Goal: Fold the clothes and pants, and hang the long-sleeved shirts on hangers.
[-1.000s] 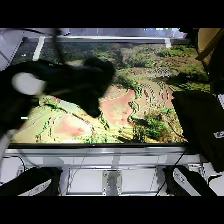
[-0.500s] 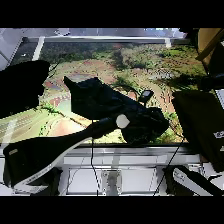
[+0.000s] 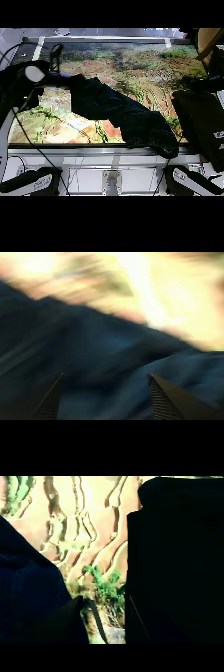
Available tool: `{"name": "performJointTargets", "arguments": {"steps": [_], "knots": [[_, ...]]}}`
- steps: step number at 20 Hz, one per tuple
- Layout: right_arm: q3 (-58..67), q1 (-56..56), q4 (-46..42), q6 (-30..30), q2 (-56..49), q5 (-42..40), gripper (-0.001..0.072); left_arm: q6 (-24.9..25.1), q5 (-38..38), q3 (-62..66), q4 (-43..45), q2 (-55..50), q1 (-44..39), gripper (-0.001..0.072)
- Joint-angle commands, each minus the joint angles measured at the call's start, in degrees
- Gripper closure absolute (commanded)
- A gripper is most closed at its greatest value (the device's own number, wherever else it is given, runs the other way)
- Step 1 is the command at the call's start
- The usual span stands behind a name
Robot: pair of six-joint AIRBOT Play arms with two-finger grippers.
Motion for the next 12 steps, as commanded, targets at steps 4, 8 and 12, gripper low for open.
{"name": "performJointTargets", "arguments": {"steps": [4,8,12], "knots": [[-1.0,0.0,11.9,2.5,0.0,3.5,0.0346,-4.9,4.1,-13.8,2.7,-2.9,10.5,0.0131],[-1.1,0.0,12.0,2.5,0.0,4.7,0.0345,-3.9,17.8,-13.7,-6.6,-11.4,9.6,0.0120],[-1.1,0.0,11.6,2.4,-0.1,3.6,0.0346,6.7,21.9,-12.3,-18.3,-17.4,8.8,0.0121]]}}
